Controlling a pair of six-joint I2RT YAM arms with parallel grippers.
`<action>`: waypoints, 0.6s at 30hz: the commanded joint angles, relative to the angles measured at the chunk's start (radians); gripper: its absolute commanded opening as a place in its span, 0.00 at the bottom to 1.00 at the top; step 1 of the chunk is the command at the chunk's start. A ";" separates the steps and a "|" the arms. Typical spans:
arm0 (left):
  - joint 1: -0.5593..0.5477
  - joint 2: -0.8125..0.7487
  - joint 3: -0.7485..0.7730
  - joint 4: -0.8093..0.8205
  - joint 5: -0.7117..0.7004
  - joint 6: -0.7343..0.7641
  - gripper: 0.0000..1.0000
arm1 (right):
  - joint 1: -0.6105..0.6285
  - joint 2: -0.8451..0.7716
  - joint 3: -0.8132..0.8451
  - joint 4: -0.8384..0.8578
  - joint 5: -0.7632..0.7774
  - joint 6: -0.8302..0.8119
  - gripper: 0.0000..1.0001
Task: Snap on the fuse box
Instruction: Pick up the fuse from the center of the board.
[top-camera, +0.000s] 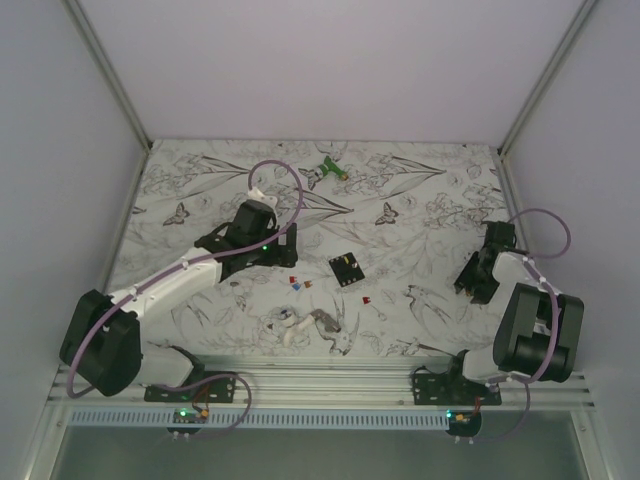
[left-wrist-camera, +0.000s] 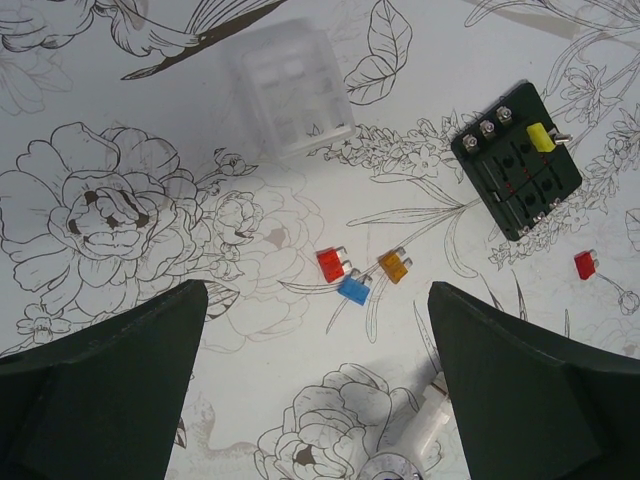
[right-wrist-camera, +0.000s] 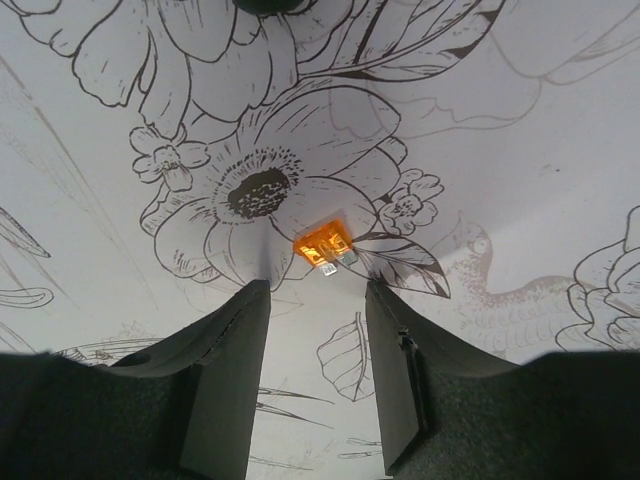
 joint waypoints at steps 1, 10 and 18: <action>0.007 -0.023 -0.017 0.005 0.014 -0.009 0.97 | 0.002 -0.025 0.047 0.003 0.052 -0.034 0.50; 0.007 -0.029 -0.022 0.007 0.011 -0.006 0.97 | 0.001 0.041 0.107 0.026 0.017 -0.106 0.60; 0.007 -0.041 -0.025 0.008 0.012 -0.007 0.97 | 0.004 0.081 0.079 0.028 -0.016 -0.095 0.59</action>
